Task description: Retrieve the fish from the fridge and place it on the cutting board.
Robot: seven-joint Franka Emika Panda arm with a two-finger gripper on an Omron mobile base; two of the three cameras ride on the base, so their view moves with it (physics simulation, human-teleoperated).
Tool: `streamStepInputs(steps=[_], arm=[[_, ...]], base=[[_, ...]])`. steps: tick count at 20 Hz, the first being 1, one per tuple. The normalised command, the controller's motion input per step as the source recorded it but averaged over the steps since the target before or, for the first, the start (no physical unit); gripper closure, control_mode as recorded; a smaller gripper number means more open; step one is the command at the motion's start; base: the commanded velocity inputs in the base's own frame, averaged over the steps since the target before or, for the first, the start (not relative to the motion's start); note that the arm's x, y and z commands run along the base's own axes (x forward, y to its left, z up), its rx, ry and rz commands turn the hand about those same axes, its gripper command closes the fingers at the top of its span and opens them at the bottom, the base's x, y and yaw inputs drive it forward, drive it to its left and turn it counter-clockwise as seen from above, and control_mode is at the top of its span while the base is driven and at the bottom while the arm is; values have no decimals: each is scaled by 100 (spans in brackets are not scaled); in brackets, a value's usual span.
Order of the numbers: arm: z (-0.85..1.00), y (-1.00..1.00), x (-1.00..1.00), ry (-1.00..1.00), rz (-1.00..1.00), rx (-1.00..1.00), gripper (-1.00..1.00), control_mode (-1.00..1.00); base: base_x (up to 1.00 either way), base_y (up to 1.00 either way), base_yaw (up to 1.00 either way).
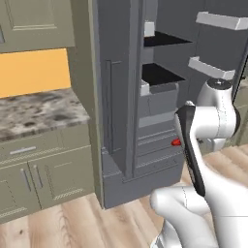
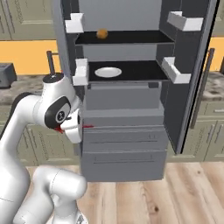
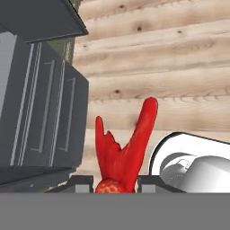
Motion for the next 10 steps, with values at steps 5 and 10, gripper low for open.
streamStepInputs(steps=[5, 10], arm=[[0, 0, 0, 0, 0, 0, 100, 100], [0, 0, 0, 0, 0, 0, 100, 100]], base=[[-24, 88, 0], [-32, 78, 2]])
